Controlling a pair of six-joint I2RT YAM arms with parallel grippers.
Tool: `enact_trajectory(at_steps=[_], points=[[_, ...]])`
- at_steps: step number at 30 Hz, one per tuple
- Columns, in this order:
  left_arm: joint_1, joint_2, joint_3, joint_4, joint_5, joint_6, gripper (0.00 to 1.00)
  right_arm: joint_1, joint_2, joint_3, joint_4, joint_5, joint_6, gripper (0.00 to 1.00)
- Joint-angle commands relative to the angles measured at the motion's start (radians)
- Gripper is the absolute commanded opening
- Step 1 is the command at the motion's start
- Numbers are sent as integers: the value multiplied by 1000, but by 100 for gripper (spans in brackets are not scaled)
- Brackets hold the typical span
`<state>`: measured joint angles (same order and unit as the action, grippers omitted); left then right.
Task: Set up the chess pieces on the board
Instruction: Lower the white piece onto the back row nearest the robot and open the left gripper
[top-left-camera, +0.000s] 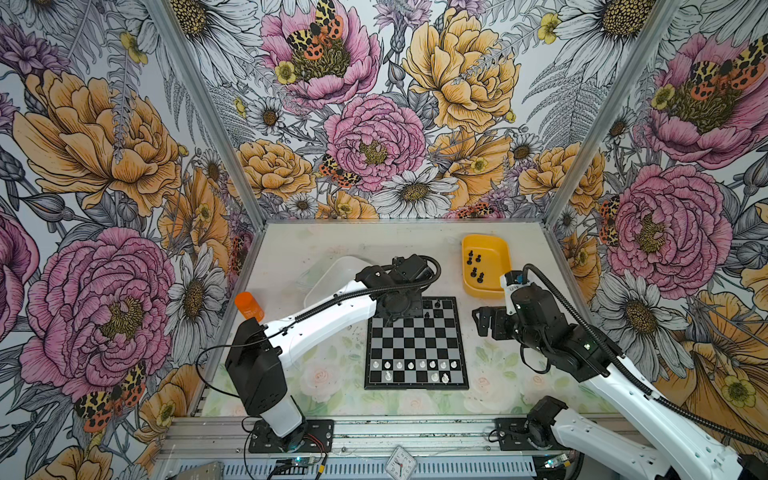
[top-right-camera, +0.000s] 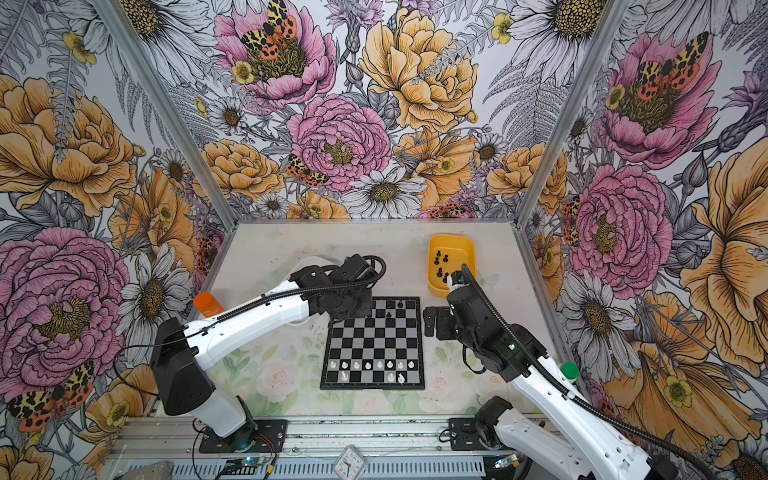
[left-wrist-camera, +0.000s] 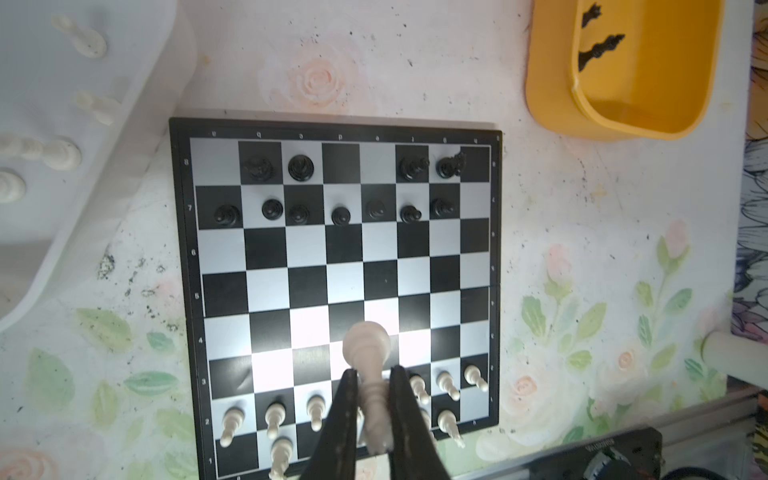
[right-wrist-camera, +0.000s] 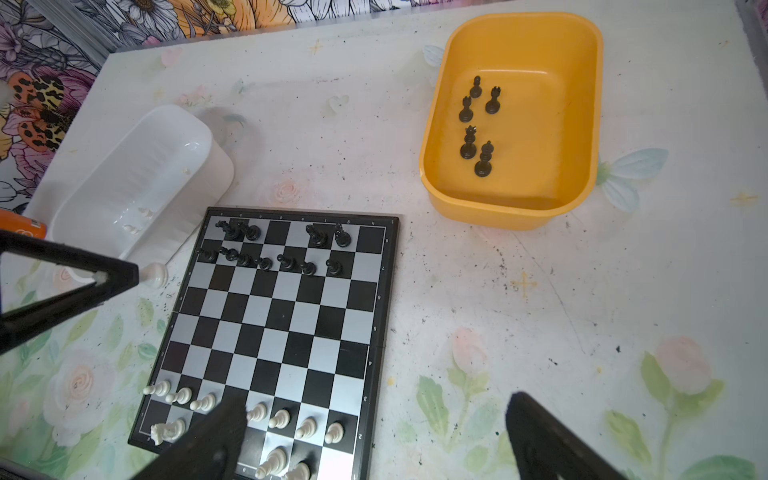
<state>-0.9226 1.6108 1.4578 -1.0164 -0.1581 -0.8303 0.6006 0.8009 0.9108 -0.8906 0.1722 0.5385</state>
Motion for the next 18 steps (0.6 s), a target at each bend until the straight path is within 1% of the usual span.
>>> enact_trajectory(at_steps=[1, 9, 18], points=[[-57, -24, -55, -39, -77, -95, 10, 2, -35, -10, -22, -30, -2, 100], [-218, -73, -155, -38, -122, -236, 10, 8, -109, -23, -64, -61, 4, 100], [-349, -92, -247, -35, -167, -373, 10, 22, -127, -15, -79, -89, 2, 100]])
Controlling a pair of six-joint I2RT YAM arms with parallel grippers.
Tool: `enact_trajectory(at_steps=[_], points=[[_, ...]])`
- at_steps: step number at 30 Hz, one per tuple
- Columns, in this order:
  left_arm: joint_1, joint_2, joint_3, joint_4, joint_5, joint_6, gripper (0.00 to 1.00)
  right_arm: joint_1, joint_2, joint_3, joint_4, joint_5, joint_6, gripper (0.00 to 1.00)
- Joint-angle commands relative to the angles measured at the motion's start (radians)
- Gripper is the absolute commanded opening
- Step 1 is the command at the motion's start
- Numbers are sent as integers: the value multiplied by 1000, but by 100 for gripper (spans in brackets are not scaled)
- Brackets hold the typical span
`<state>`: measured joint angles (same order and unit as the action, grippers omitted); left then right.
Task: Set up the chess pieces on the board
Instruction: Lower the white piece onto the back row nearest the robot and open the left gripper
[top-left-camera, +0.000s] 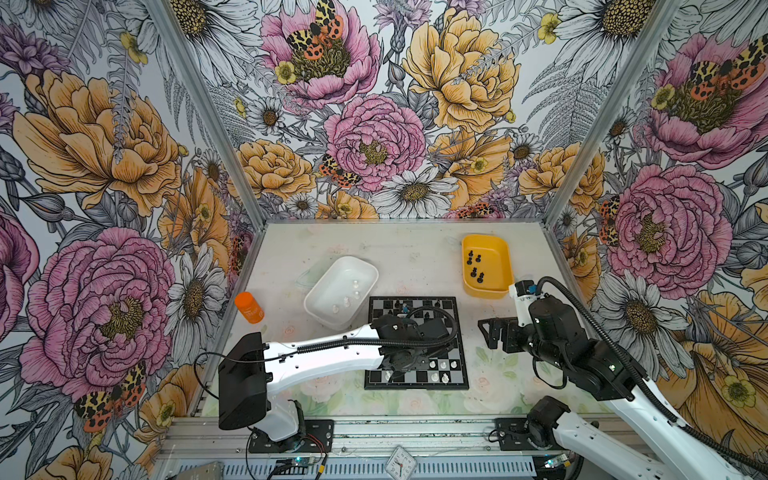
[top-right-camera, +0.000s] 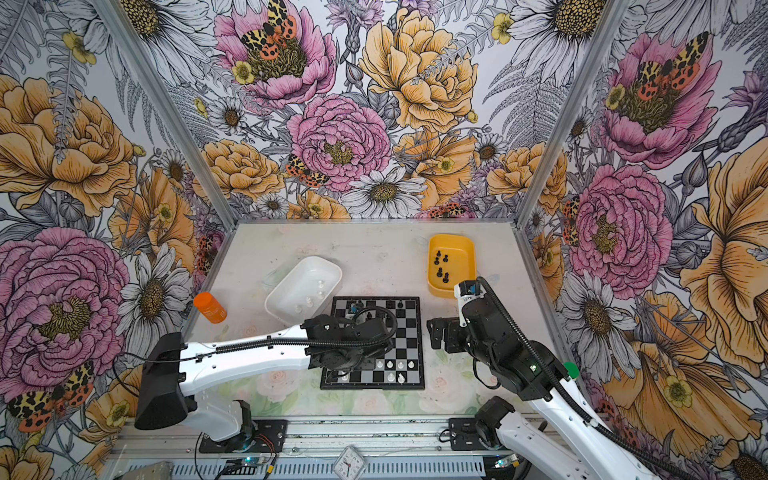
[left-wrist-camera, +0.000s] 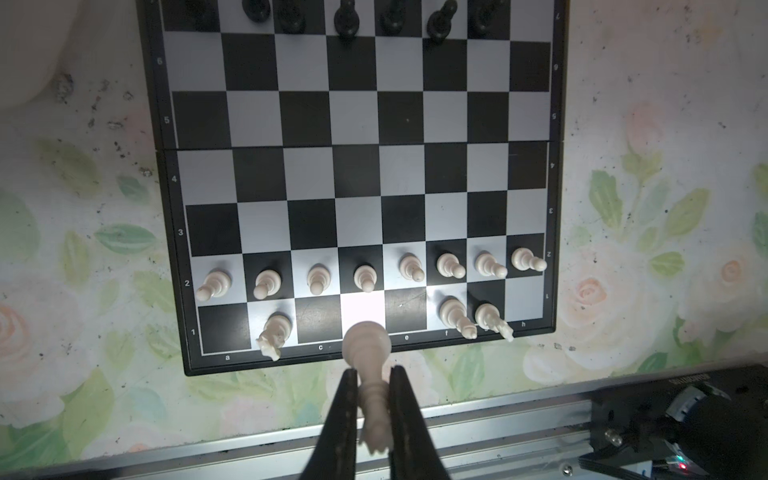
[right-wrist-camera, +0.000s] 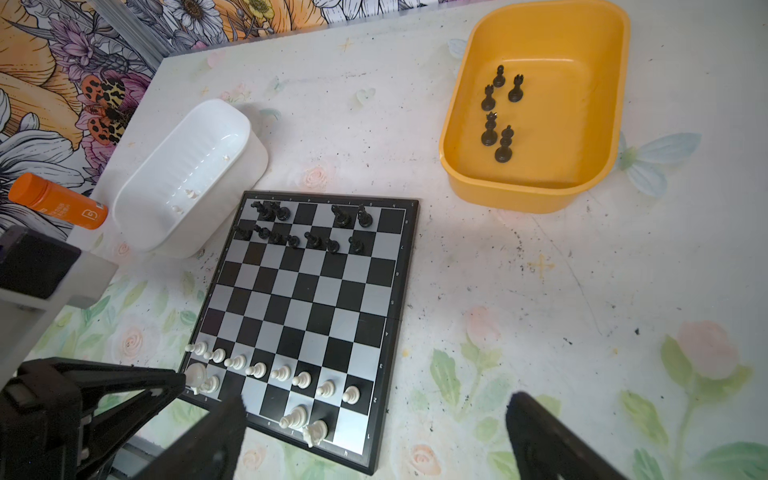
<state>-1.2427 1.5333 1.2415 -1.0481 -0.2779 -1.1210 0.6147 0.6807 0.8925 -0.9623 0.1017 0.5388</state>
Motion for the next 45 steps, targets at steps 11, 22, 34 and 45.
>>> enact_trajectory(at_steps=[11, 22, 34, 45], points=[[-81, 44, -89, 59, -11, -115, 13, 14, -13, 5, -7, -34, -4, 100], [-60, 103, -99, 113, 48, -63, 15, 16, -21, 8, -15, -14, 4, 100], [-17, 130, -145, 181, 110, -25, 16, 16, -18, 14, -26, -5, 6, 100], [-13, 172, -109, 183, 131, -5, 23, 16, -12, 13, -26, -5, 4, 100]])
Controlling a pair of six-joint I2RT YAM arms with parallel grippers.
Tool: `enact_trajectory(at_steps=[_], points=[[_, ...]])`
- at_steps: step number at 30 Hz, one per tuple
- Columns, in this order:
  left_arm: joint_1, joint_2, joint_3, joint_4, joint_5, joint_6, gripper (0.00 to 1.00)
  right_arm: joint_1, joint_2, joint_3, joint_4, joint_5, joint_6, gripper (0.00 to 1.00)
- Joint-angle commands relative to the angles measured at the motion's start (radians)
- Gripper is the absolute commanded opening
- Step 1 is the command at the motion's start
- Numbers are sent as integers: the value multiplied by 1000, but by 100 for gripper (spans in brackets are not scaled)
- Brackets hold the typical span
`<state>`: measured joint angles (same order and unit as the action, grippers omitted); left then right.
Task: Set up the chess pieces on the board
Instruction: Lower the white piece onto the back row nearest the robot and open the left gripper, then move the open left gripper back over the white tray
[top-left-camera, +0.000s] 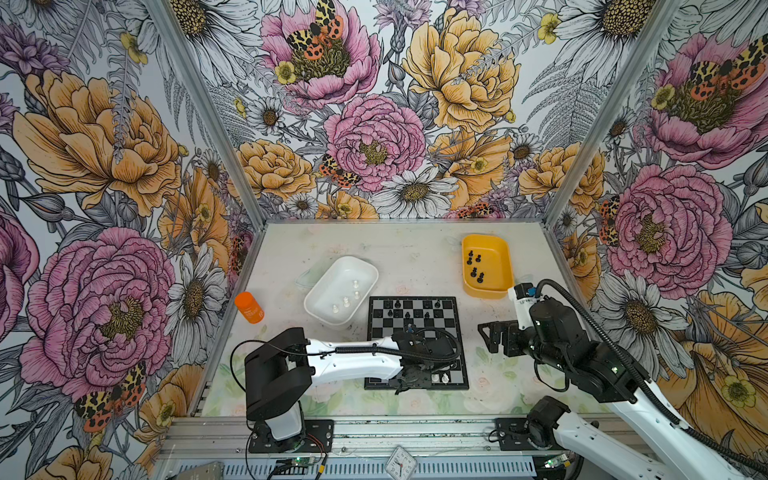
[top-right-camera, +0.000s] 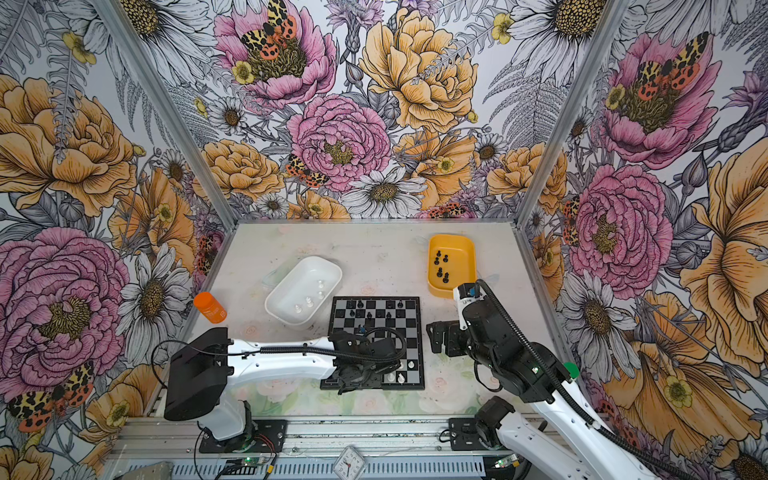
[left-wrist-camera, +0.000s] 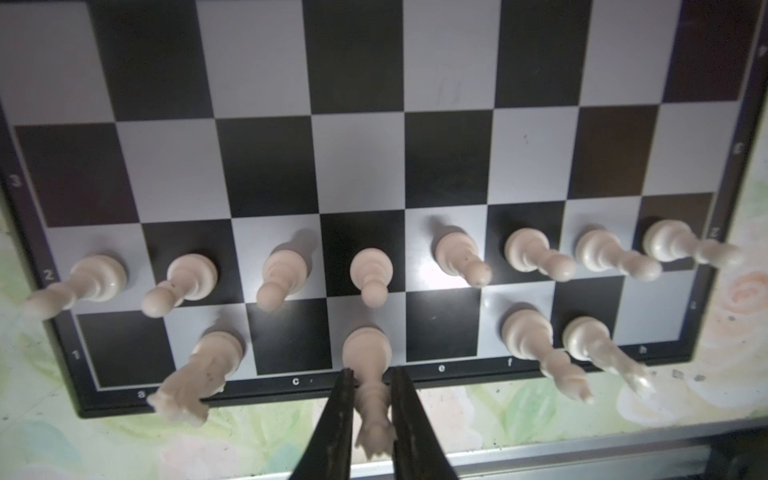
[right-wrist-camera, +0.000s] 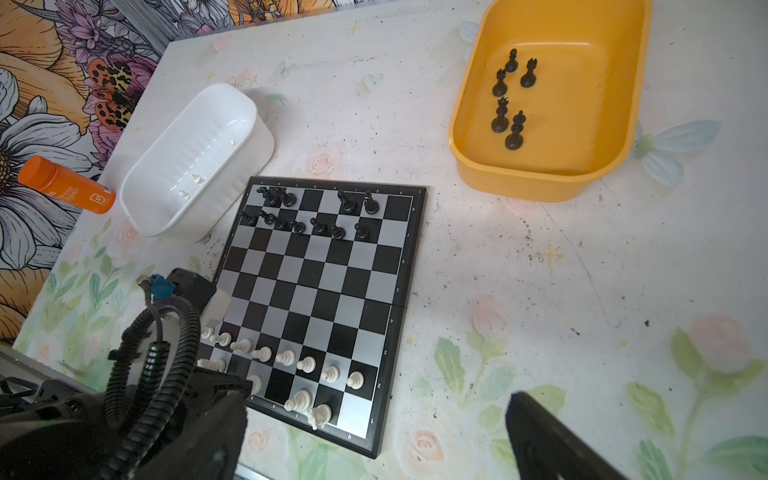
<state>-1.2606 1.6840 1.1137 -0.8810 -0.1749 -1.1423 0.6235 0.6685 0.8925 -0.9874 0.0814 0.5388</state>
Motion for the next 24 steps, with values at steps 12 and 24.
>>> enact_trajectory(at_steps=[12, 24], points=[[30, -53, 25, 8, 20, 10, 38, 7, 14, 11, 1, 12, 2, 100], [170, -290, 152, -160, -1, 91, 39, 7, 28, 20, 3, 34, 2, 100]])
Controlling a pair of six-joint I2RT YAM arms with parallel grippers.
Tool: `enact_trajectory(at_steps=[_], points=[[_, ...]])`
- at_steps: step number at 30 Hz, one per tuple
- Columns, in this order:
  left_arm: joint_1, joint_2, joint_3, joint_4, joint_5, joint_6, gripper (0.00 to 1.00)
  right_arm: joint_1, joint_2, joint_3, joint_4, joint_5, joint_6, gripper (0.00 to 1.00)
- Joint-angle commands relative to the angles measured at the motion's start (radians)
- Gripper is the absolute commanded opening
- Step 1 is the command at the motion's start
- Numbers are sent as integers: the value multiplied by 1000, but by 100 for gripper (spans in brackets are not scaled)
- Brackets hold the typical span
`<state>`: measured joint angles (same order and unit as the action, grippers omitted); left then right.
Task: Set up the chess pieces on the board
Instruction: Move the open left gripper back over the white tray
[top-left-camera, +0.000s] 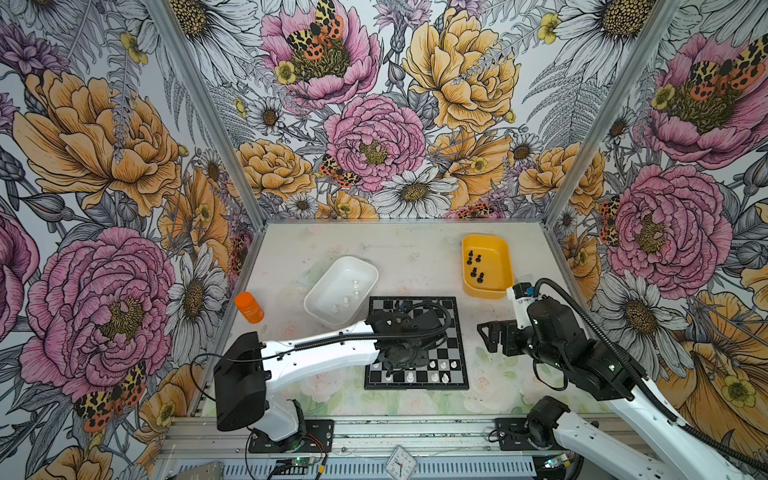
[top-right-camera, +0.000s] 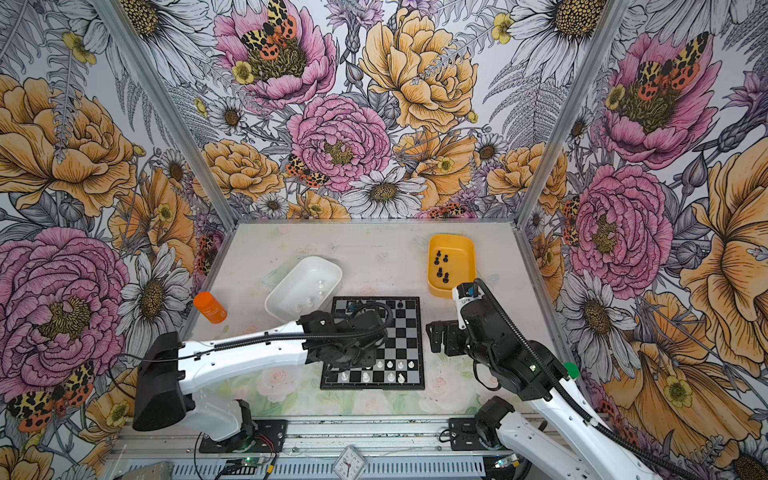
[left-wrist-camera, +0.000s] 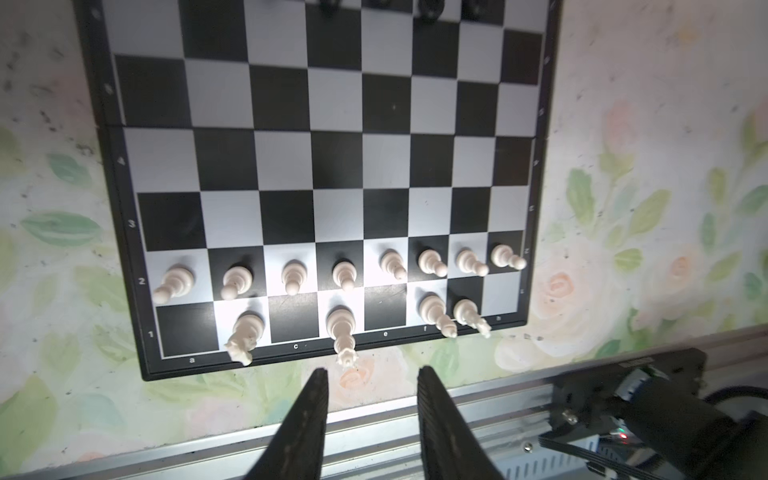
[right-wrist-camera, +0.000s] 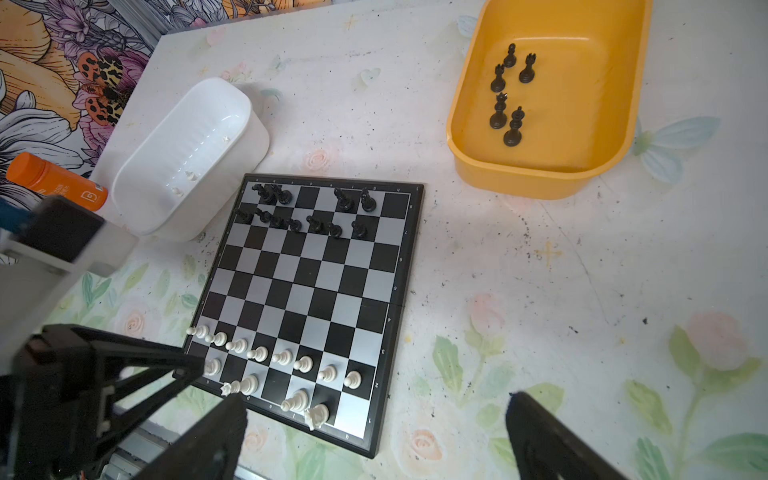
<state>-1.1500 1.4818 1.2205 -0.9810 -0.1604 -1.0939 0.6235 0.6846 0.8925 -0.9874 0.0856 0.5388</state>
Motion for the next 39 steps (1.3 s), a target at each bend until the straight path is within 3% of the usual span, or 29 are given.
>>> enact_trajectory(at_steps=[1, 9, 14, 26, 39], points=[[103, -117, 53, -68, -17, 62, 40, 7, 24, 27, 4, 39, -1, 100], [557, -153, 136, -125, -4, 277, 41, 7, 170, 97, 103, 61, -27, 100], [725, -15, 179, -107, 33, 408, 40, 8, 299, 147, 180, 60, -11, 100], [832, 268, 241, -12, 80, 581, 36, 15, 503, 212, 292, 102, 12, 100], [841, 366, 222, 7, 131, 614, 34, 15, 557, 226, 309, 98, 23, 100]])
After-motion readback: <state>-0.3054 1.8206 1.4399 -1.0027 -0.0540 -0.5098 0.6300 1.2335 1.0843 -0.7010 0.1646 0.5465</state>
